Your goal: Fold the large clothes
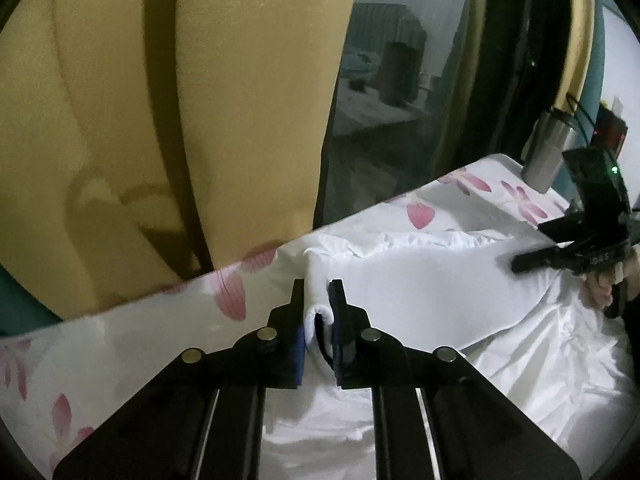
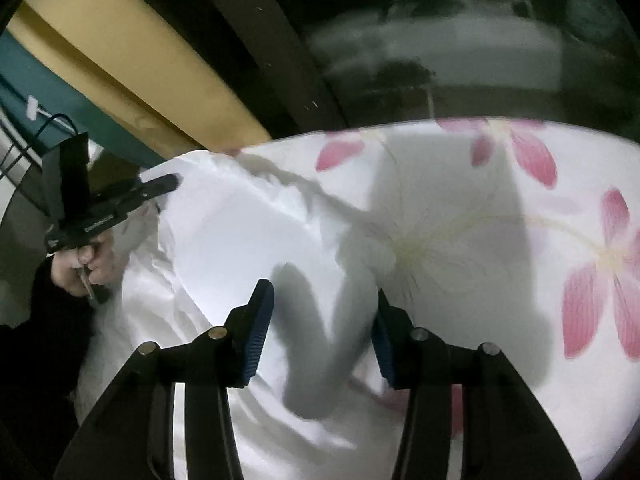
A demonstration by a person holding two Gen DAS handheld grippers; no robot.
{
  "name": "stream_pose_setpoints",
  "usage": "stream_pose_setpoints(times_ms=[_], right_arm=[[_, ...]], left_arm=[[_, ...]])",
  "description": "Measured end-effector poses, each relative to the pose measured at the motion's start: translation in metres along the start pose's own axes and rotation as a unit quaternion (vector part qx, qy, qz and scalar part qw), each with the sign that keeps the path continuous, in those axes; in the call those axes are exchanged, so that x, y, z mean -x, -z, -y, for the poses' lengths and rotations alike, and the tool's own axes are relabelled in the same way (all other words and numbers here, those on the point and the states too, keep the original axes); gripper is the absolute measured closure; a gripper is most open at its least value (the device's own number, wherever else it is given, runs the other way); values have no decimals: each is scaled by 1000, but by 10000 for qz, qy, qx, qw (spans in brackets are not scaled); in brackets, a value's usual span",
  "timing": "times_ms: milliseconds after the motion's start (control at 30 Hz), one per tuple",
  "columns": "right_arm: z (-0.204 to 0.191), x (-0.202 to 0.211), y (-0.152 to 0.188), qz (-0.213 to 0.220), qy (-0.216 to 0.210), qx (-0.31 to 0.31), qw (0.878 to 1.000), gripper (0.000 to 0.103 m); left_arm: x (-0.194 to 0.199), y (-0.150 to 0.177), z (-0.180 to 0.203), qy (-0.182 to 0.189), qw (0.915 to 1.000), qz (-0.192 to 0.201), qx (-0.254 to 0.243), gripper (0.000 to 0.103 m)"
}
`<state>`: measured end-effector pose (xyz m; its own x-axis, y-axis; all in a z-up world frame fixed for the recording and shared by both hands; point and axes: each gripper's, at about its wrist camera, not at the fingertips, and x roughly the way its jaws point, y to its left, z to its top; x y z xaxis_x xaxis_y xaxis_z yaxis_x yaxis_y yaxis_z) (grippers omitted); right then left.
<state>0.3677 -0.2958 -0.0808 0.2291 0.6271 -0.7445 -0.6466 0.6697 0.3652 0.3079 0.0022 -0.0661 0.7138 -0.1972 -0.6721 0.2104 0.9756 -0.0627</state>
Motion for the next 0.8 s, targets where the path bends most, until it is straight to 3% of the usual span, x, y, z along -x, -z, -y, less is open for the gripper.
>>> stream_pose_setpoints(times_ms=[33,133,167,233,367,400,500,633,800], right_arm=[[-5,1,0,46,159,131,9998,87],[-33,7,-4,444,1198,951,9872,89],[-48,8,-2,594,1674,1380,9744,89],[-67,10,1,778,2231,1922,9525,89],[-104,6,22,955,2855,2775,9123,89],[-107,3,24,946,2876,2844,9097,89],[-105,6,38,830,2597,2732,9225,88],[-99,29,46,1048,2240,2371,9395,83],[-114,49,61,1307,2014,2228,9448,80]], left_arm=[[1,2,1,-8,10000,65,-35,92],[8,6,3,-3,9994,301,-177,91],[10,6,4,-56,9991,346,-255,90],[15,11,10,-199,9979,375,-483,88],[27,24,17,-173,9967,269,-752,87],[30,28,17,-159,9968,239,-746,87],[41,37,13,-86,9975,217,-663,87],[63,49,10,39,9977,349,-578,86],[87,59,14,181,9974,455,-527,86]])
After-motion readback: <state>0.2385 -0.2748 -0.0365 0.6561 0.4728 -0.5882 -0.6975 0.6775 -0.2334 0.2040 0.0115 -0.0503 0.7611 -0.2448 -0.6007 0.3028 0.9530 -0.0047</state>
